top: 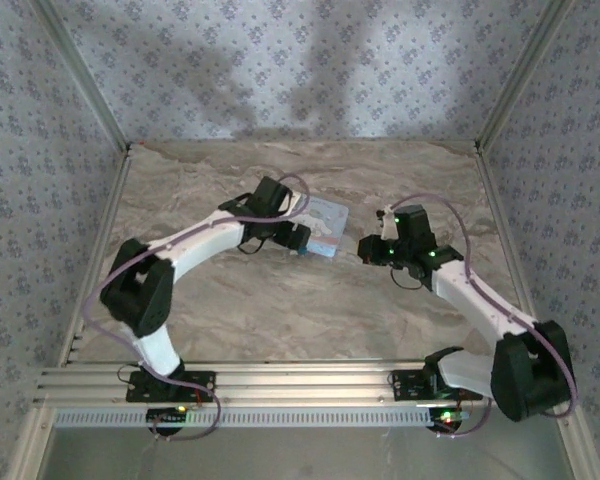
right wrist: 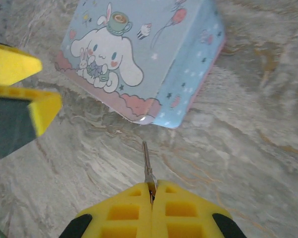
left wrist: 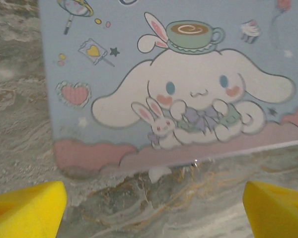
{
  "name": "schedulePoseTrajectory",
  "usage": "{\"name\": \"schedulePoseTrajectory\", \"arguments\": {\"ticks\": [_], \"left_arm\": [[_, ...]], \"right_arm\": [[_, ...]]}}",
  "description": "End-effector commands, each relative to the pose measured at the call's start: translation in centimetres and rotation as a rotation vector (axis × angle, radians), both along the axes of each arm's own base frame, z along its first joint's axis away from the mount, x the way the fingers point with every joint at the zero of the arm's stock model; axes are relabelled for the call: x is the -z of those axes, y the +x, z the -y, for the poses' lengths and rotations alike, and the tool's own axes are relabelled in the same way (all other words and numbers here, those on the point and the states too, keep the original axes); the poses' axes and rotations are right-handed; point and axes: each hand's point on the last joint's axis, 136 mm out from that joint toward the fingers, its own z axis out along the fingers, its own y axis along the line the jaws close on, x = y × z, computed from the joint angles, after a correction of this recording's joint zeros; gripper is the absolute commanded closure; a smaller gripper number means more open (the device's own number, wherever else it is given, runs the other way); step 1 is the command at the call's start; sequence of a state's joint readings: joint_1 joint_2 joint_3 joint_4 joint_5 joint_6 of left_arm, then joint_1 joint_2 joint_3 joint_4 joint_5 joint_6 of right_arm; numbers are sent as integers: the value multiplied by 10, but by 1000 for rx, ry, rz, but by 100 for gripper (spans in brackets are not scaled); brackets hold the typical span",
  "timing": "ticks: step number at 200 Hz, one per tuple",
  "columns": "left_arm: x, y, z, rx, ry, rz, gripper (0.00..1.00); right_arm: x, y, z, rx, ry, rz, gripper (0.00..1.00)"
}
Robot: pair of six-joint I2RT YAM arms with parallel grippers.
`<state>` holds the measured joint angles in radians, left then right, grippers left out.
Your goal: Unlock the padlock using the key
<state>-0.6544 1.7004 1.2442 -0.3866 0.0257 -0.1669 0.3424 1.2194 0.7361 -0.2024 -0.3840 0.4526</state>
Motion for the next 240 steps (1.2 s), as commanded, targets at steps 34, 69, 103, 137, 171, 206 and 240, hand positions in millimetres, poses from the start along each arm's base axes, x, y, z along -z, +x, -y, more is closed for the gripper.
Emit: {"name": "schedulePoseTrajectory", "arguments": {"ticks": [34,69,103,137,171,206,240], "left_arm": [[-42,-35,2,23,-340,160,7],[-40,-49,-9,27,-443,281,6],[-26,-52,-14,16,-392,232,6],[-10,-54,-1,36,-421,148,7],[4,-51,12,50,-482,98,11],[14,-41,19,49,-514,61,15],[23,-32,24,51,-514,56,20]], "right_arm": [[-21,49,-49,-111,112,79,99],[-10,73,-70,-130,133,57,99],[3,93,-85,-143,139,35,99],[15,104,-91,-147,135,22,99],[31,100,-87,-139,96,-10,99],[52,88,-80,-122,59,-74,99],[68,72,-77,-106,35,-145,99]]}}
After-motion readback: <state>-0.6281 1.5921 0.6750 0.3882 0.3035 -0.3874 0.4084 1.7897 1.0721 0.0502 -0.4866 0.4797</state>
